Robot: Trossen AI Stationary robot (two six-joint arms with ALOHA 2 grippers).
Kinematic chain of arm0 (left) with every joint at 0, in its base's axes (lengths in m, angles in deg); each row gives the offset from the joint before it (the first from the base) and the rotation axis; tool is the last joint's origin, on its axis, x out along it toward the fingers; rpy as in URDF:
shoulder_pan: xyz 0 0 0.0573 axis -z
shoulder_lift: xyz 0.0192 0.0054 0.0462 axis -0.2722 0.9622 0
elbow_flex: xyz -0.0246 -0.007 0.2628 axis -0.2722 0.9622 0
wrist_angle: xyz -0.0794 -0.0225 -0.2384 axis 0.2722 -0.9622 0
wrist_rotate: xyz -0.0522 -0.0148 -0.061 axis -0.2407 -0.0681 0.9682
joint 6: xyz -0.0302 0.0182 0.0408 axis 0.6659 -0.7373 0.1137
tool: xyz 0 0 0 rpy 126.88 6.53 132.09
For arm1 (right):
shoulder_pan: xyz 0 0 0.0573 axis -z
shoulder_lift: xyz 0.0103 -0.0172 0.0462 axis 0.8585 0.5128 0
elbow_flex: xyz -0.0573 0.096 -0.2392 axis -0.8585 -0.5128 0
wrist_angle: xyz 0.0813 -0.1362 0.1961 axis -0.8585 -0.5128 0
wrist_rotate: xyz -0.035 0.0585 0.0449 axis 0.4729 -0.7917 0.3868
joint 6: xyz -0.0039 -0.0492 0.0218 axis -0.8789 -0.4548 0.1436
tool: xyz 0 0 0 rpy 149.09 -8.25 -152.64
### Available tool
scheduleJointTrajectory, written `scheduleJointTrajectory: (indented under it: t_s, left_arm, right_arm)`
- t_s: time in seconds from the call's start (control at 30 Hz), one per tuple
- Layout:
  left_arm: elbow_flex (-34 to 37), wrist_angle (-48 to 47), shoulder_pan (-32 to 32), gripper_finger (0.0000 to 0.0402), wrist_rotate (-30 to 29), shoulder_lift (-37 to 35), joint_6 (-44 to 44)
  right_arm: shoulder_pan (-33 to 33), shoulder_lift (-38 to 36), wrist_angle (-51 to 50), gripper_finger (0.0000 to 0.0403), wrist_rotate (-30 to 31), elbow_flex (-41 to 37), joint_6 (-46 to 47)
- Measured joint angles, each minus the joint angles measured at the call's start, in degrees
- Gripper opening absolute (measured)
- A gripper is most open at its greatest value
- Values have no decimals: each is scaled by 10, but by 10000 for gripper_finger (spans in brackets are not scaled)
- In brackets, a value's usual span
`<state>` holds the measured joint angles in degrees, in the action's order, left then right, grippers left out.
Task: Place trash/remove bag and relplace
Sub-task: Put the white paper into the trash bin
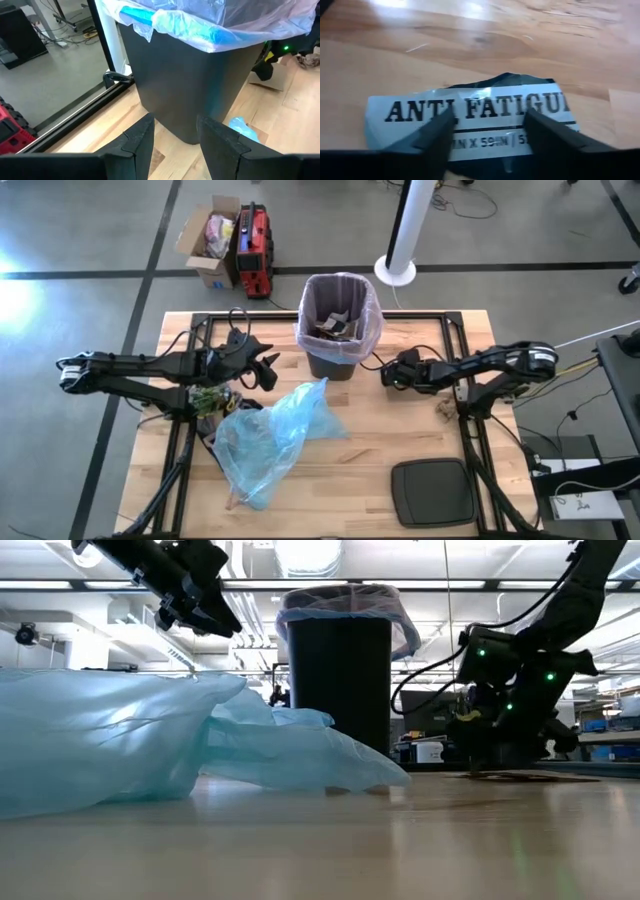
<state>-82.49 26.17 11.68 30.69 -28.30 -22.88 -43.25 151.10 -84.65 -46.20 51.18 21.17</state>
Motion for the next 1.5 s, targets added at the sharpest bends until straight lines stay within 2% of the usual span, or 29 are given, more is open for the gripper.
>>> scheduleJointTrajectory:
  t_s: [0.2, 0.23, 0.37, 0.47, 0.53, 0.6, 0.7, 0.83, 1.1, 1.23, 1.37, 1.5]
  left_arm:
    - [0, 0, 0, 135, 0, 7, -2]
    - [0, 1, 0, 135, 0, 8, -2]
    - [0, 1, 0, 135, 0, 9, -2]
    - [0, 2, 0, 135, 0, 9, -2]
    - [0, 3, 0, 135, 0, 9, -2]
    - [0, 4, 0, 135, -1, 9, -2]
    - [0, 9, 0, 135, -2, 9, -8]
    - [0, 20, 0, 135, -4, 9, -17]
    - [0, 34, 0, 135, -3, 9, -36]
    - [0, 37, 0, 135, -2, 9, -46]
    - [0, 37, 0, 135, -2, 9, -48]
    - [0, 36, 0, 135, -2, 9, -48]
  right_arm:
    - [4, -32, -21, 34, -23, -5, -60]
    - [3, -45, -29, 18, -32, -6, -76]
    - [3, -111, -86, 13, -58, 0, -134]
    - [3, -177, -136, 2, -41, 23, -152]
    - [3, -219, -167, 4, -35, 36, -152]
    - [4, -253, -208, 11, -20, 51, -106]
    - [8, -294, -298, 31, 25, 66, 48]
    - [8, -320, -356, 96, 50, 64, 203]
    - [30, -265, -371, 280, 49, 45, 375]
    - [55, -209, -363, 353, 17, 44, 418]
    - [67, -157, -322, 386, 5, 44, 449]
    - [80, -106, -293, 390, -7, 46, 508]
